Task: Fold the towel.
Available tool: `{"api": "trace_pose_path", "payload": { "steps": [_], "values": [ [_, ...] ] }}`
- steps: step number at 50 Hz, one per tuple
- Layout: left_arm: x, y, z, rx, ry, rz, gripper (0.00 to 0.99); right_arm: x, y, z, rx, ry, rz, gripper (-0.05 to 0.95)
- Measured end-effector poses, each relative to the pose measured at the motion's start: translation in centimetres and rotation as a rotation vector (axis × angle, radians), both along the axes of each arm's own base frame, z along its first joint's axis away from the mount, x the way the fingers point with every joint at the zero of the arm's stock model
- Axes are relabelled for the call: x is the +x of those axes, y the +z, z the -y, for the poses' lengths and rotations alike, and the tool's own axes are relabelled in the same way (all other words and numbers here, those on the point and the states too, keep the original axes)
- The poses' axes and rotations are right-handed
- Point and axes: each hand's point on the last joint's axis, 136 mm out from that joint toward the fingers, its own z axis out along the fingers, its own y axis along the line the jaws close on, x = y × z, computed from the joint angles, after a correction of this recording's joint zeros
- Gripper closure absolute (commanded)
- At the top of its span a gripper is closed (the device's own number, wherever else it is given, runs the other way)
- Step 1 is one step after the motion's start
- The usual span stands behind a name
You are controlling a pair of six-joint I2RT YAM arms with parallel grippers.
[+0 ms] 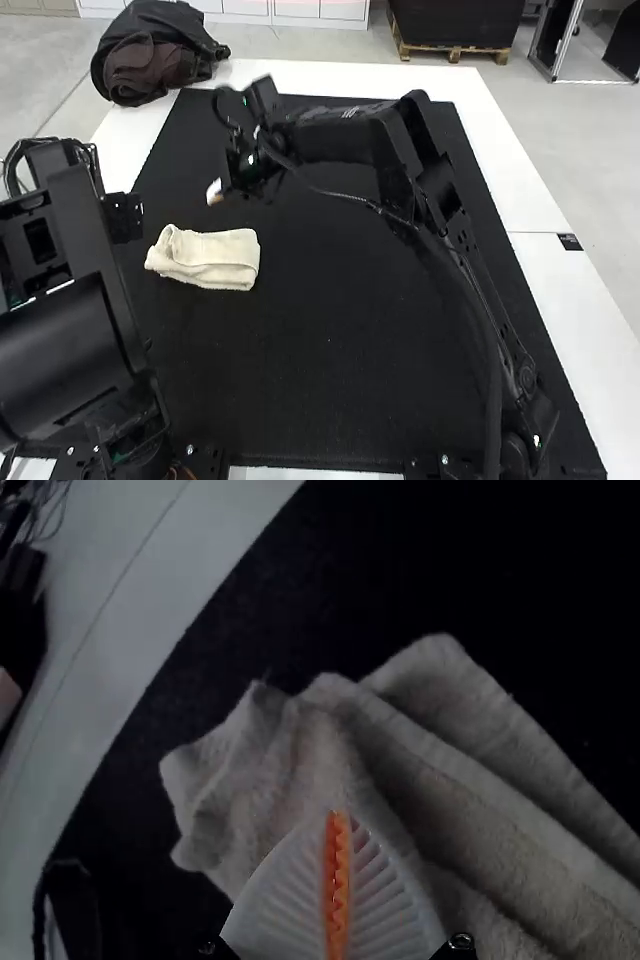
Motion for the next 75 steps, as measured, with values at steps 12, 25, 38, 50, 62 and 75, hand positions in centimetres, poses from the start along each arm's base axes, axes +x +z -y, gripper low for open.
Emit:
{"api": "trace_pose_path", "payload": {
  "steps": [12, 25, 38, 50, 62, 75],
  "values": [
    [0.0, 0.1, 0.0, 0.002, 0.0, 0.002, 0.028, -2.1, -3.5, 0.1, 0.0, 0.035, -0.015, 0.93],
    [0.0, 0.1, 0.0, -0.002, 0.002, 0.004, 0.028, -3.4, -3.5, -0.9, 0.033, 0.067, 0.0, 0.93],
    [0.0, 0.0, 0.0, -0.007, 0.003, 0.002, 0.028, -4.2, -6.2, -1.8, 0.036, 0.085, -0.002, 0.93],
    [-0.1, -0.2, 0.1, -0.023, 0.009, 0.0, 0.028, -4.4, -8.9, -1.9, 0.034, 0.093, -0.02, 0.93],
    [-0.3, 0.7, 0.3, -0.015, 0.011, 0.02, 0.028, -4.4, -8.8, -2.0, 0.035, 0.072, -0.053, 0.93],
    [-0.3, 1.8, 0.9, -0.055, 0.002, 0.024, 0.028, -4.1, -3.0, -2.0, 0.061, 0.033, -0.084, 0.92]
  ]
}}
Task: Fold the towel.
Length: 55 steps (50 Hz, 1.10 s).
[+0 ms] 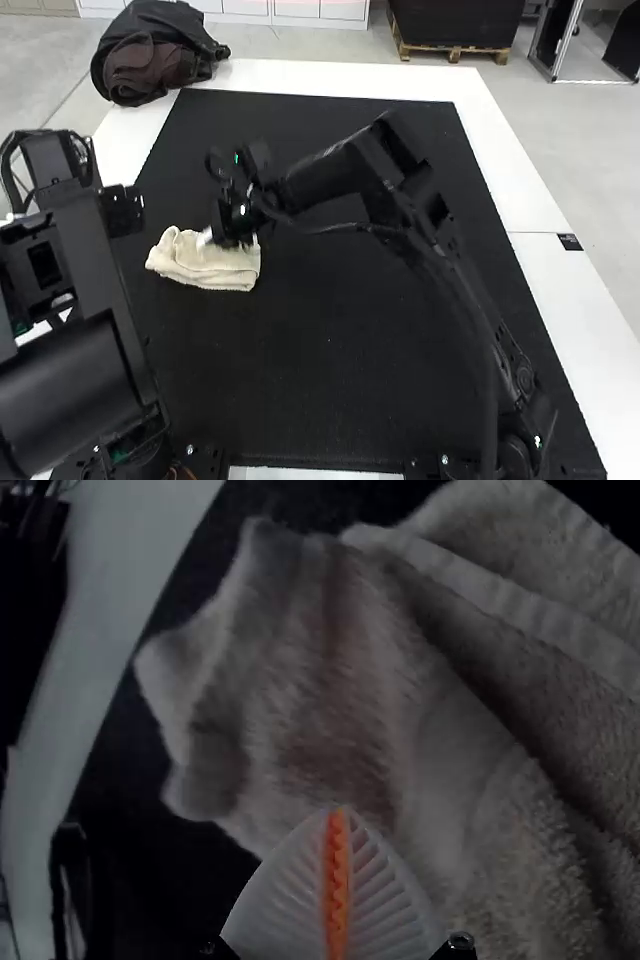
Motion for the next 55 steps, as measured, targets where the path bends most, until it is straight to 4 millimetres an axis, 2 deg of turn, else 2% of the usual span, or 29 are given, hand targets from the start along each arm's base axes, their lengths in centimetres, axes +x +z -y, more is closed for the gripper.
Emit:
{"api": "trace_pose_path", "payload": {
  "steps": [5, 9, 14, 16, 21, 23, 28, 29, 33, 36, 41, 46, 50, 55],
  "values": [
    [0.7, 2.1, 0.5, 0.001, -0.016, 0.038, 0.028, 1.2, 6.8, 0.1, 0.062, -0.025, 0.047, 0.92],
    [1.5, 4.4, 1.6, 0.004, -0.047, 0.077, 0.028, 2.9, 13.6, 1.1, 0.131, -0.065, 0.112, 0.92],
    [2.6, 7.9, 3.3, 0.016, -0.098, 0.141, 0.028, 5.1, 22.4, 3.9, 0.223, -0.137, 0.21, 0.92],
    [3.0, 9.5, 4.1, 0.019, -0.121, 0.17, 0.028, 5.7, 25.0, 5.2, 0.249, -0.167, 0.244, 0.91],
    [3.7, 13.2, 6.3, 0.016, -0.178, 0.234, 0.028, 6.3, 31.6, 9.0, 0.311, -0.241, 0.334, 0.68],
    [3.9, 14.5, 7.2, 0.012, -0.2, 0.257, 0.028, 6.1, 33.5, 10.3, 0.329, -0.262, 0.365, 0.6],
    [3.9, 17.3, 9.3, 0.003, -0.249, 0.313, 0.028, 5.1, 37.4, 13.5, 0.361, -0.304, 0.434, 0.4],
    [3.8, 17.8, 9.7, 0.002, -0.258, 0.323, 0.028, 4.9, 38.2, 14.4, 0.366, -0.316, 0.447, 0.33],
    [3.2, 19.7, 11.3, 0.003, -0.289, 0.375, 0.028, 4.5, 40.1, 17.4, 0.376, -0.358, 0.487, 0.11],
    [2.5, 21.0, 12.2, 0.004, -0.309, 0.413, 0.028, 4.6, 41.4, 20.0, 0.381, -0.401, 0.519, 0.0],
    [1.0, 23.3, 13.3, 0.015, -0.328, 0.482, 0.028, 4.7, 43.2, 24.6, 0.383, -0.484, 0.567, -0.01],
    [-1.0, 25.7, 14.0, 0.04, -0.336, 0.567, 0.028, 3.7, 45.0, 29.2, 0.392, -0.562, 0.618, -0.01],
    [-3.0, 27.9, 14.4, 0.069, -0.338, 0.65, 0.028, 1.9, 46.6, 32.8, 0.409, -0.621, 0.67, -0.01],
    [-5.9, 30.5, 15.0, 0.11, -0.34, 0.758, 0.028, -1.9, 49.3, 37.6, 0.458, -0.702, 0.78, -0.01]
  ]
}}
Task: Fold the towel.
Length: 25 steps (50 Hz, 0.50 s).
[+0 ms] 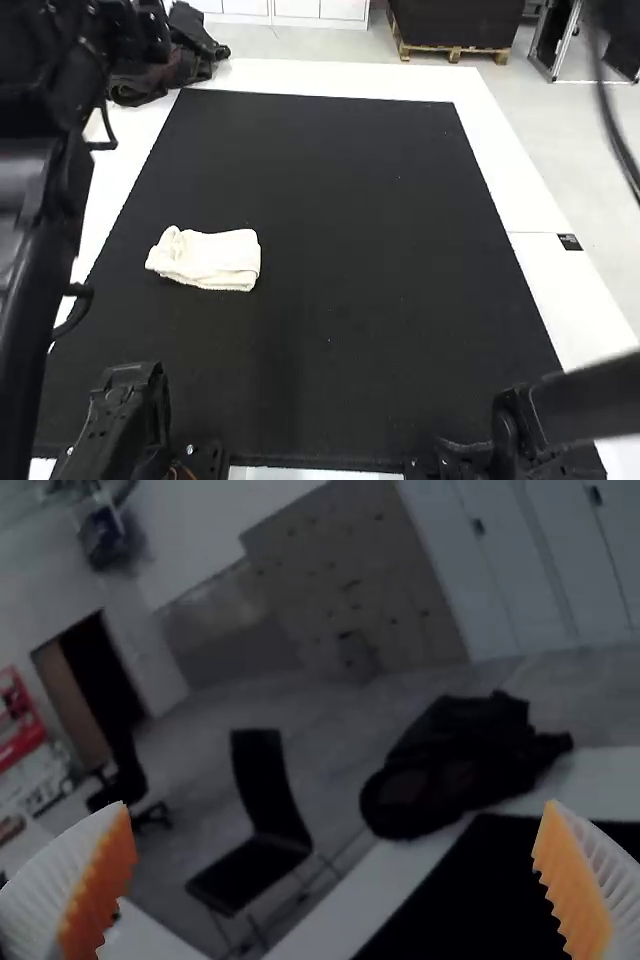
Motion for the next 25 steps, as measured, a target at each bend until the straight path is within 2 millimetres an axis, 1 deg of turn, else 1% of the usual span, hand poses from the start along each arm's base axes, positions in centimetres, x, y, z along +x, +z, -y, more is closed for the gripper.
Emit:
{"api": "trace_pose_path", "payload": {
  "steps": [2, 3, 6, 7, 11, 12, 13, 17, 21, 25],
  "values": [
    [-1.1, 0.7, 0.2, 0.005, -0.001, 0.035, 0.028, -1.7, 0.9, 1.5, 0.015, -0.028, 0.046, -0.01],
    [-1.6, 1.1, 0.3, 0.008, -0.001, 0.053, 0.028, -2.9, 1.5, 2.4, 0.025, -0.047, 0.079, -0.01],
    [-3.1, 2.0, 0.7, 0.011, -0.003, 0.099, 0.028, -5.6, 2.5, 4.4, 0.046, -0.093, 0.148, -0.01],
    [-3.6, 2.2, 0.7, 0.011, -0.004, 0.114, 0.028, -7.1, 2.9, 5.4, 0.055, -0.116, 0.183, -0.01],
    [-5.5, 3.3, 1.2, 0.018, -0.007, 0.175, 0.028, -11.1, 3.2, 7.6, 0.071, -0.176, 0.267, -0.01],
    [-6.0, 3.4, 1.3, 0.019, -0.008, 0.188, 0.028, -11.9, 3.1, 8.0, 0.073, -0.187, 0.281, -0.01],
    [-6.5, 3.6, 1.4, 0.021, -0.009, 0.206, 0.028, -13.2, 3.0, 8.6, 0.076, -0.208, 0.306, -0.01],
    [-8.3, 3.7, 1.8, 0.028, -0.011, 0.256, 0.028, -16.5, 2.2, 10.2, 0.078, -0.271, 0.373, -0.01],
    [-9.5, 3.0, 2.1, 0.034, -0.016, 0.285, 0.028, -18.9, 0.8, 11.2, 0.074, -0.325, 0.423, -0.01],
    [-10.2, 1.9, 2.3, 0.036, -0.021, 0.292, 0.028, -20.9, -0.5, 11.9, 0.072, -0.372, 0.47, -0.01]
  ]
}}
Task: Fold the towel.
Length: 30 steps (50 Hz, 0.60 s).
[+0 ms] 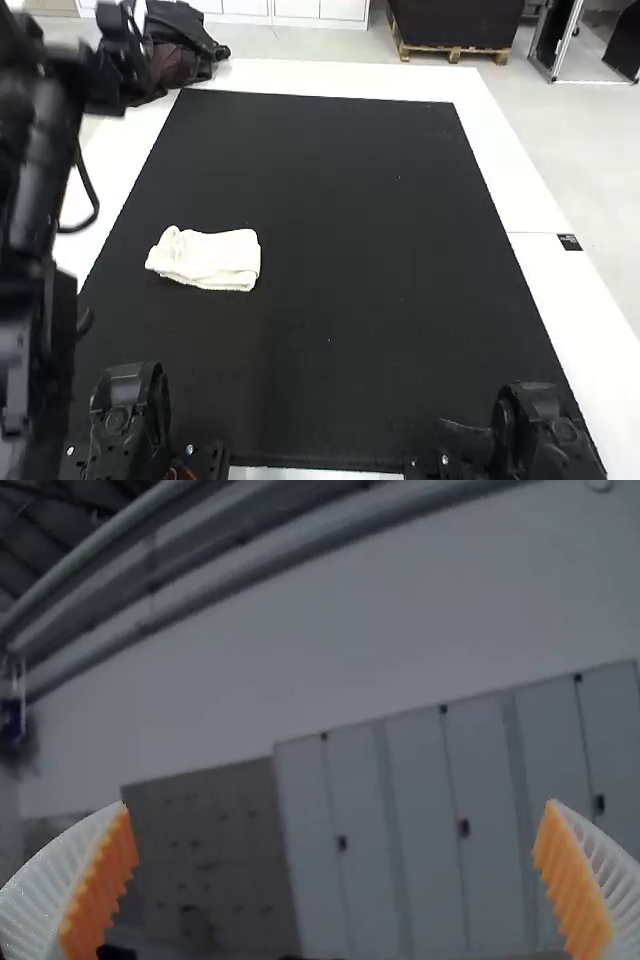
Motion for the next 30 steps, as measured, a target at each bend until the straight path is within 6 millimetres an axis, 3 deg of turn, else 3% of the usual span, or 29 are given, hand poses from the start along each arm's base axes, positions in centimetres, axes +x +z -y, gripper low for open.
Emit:
{"api": "trace_pose_path", "payload": {
  "steps": [7, 12, 15, 22, 25, 30],
  "values": [
    [-0.1, -2.7, 0.3, 0.002, -0.012, -0.03, 0.028, -2.7, -2.2, 1.5, 0.004, -0.125, 0.075, -0.01],
    [0.7, -4.1, 0.1, 0.014, -0.004, -0.06, 0.028, -2.6, -4.9, 3.2, -0.002, -0.277, 0.065, -0.01],
    [1.2, -4.4, 0.0, 0.051, 0.019, -0.05, 0.028, 0.0, -6.8, 4.4, -0.013, -0.369, 0.003, -0.01],
    [2.0, -4.5, -0.8, 0.153, 0.118, 0.064, 0.028, 7.7, -15.6, 5.3, -0.146, -0.468, -0.208, -0.01],
    [3.3, -6.1, -1.2, 0.191, 0.156, 0.081, 0.028, 10.0, -18.1, 5.5, -0.176, -0.49, -0.208, -0.01],
    [6.3, -11.3, -2.2, 0.243, 0.214, 0.043, 0.028, 12.6, -21.8, 6.4, -0.185, -0.566, -0.149, -0.01]
  ]
}}
